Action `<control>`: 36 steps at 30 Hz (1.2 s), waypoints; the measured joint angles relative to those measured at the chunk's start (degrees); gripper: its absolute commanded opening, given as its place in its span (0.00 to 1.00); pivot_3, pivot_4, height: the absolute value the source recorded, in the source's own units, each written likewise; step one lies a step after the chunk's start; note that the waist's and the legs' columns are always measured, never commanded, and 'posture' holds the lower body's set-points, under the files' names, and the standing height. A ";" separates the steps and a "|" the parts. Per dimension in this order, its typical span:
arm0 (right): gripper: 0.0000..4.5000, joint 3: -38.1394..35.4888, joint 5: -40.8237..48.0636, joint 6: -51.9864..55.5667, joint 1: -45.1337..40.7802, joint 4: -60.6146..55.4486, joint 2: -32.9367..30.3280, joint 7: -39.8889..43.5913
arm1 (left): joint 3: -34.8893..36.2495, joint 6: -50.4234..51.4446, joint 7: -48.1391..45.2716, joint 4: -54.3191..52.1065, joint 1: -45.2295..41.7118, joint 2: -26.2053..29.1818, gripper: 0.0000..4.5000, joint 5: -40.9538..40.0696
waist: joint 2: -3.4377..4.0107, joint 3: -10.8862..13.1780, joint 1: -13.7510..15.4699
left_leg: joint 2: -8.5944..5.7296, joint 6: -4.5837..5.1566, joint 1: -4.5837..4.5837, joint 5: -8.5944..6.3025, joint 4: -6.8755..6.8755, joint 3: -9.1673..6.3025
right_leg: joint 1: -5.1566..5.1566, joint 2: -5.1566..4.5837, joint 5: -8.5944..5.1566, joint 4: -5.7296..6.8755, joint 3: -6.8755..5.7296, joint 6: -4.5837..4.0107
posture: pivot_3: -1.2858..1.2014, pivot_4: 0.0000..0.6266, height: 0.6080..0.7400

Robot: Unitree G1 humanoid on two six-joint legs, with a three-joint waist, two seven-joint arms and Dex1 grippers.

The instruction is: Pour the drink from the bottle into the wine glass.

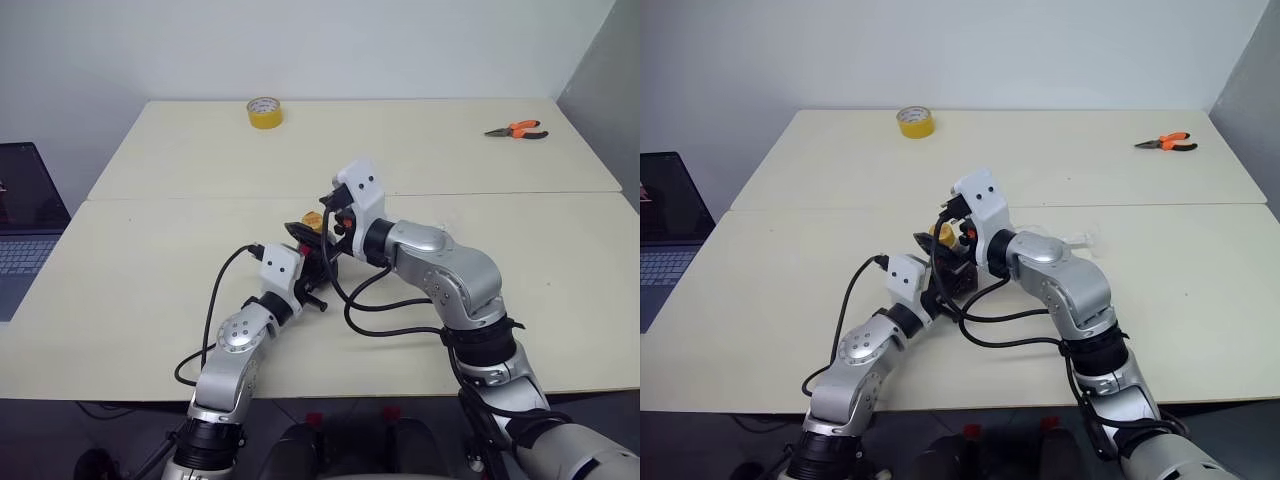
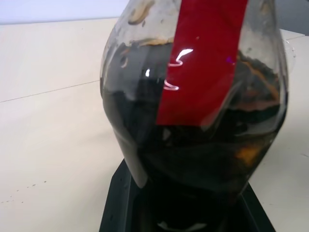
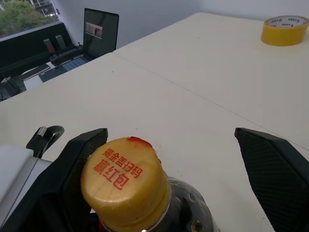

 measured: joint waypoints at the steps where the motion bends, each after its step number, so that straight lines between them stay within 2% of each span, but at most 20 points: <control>1: 1.00 0.00 -0.01 0.00 0.00 0.00 -0.08 0.01 | 0.00 0.00 0.00 0.00 0.00 0.00 0.14 0.00 | 0.00 0.00 0.00 | 0.00 0.00 0.00 0.00 0.00 0.00 | 0.00 0.00 0.00 0.00 0.00 0.00 | 0.52 0.24 1.00; 13: 1.00 -0.01 1.13 1.21 0.40 -2.47 -3.47 1.78 | -0.63 0.01 0.00 -0.01 -0.08 0.06 0.14 0.17 | 0.00 0.00 0.01 | 0.00 0.00 0.00 0.00 0.00 0.00 | 0.00 0.00 0.00 0.00 0.00 0.00 | 0.52 0.24 1.00; 36: 1.00 -1.81 5.31 3.11 2.27 -6.04 -6.14 2.19 | -0.53 0.00 0.00 0.00 -0.05 0.29 0.14 0.18 | 0.00 0.00 0.04 | 0.00 0.00 0.00 0.00 0.00 0.00 | 0.01 0.00 0.00 -0.01 0.00 0.00 | 0.52 0.24 1.00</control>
